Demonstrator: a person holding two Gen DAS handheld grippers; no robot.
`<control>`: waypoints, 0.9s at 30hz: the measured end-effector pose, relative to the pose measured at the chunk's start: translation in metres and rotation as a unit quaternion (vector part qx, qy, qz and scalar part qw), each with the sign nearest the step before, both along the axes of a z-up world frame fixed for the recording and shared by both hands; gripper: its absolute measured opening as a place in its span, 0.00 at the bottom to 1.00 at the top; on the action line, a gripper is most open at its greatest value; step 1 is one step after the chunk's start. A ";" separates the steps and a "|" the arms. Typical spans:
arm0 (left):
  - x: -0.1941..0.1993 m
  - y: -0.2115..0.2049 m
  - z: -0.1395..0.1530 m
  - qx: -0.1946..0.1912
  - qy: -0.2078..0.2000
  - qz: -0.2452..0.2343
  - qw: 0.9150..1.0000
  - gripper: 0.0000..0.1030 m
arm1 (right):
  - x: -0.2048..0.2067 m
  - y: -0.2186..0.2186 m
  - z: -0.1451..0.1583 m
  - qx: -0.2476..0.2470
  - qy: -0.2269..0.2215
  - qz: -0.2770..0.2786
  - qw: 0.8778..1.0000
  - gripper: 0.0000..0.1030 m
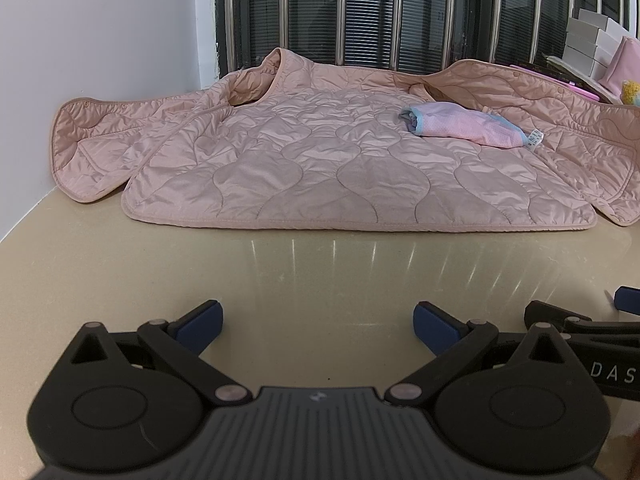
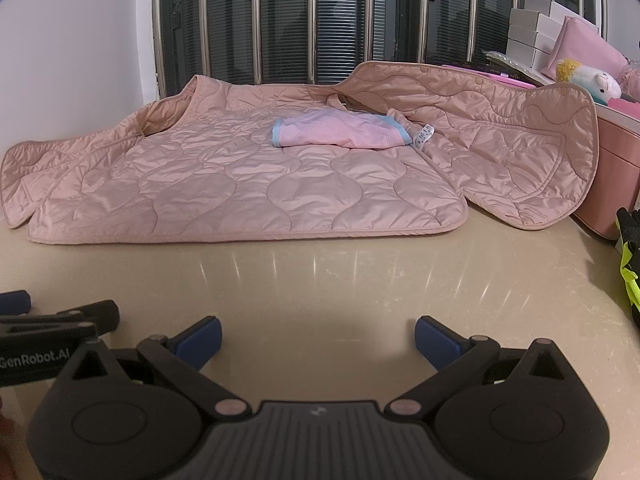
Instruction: Fold clothes
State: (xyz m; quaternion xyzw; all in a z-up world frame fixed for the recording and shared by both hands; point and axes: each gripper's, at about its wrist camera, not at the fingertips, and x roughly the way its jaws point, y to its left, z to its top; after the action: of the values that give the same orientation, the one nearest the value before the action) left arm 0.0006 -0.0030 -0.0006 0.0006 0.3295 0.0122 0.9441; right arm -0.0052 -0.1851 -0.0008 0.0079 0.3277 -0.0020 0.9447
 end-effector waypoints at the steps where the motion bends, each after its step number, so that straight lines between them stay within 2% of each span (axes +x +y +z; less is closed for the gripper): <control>1: 0.000 0.000 0.000 0.000 0.000 0.000 1.000 0.99 | 0.000 0.000 0.000 0.000 0.000 -0.001 1.000 1.00; 27: -0.001 0.002 0.000 -0.002 -0.002 0.001 1.000 0.99 | 0.001 0.000 -0.001 0.001 -0.002 -0.006 1.000 1.00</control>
State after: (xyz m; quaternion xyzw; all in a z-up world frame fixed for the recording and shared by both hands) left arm 0.0000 -0.0011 -0.0004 -0.0017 0.3280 0.0126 0.9446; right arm -0.0042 -0.1851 -0.0018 0.0107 0.3258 -0.0074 0.9453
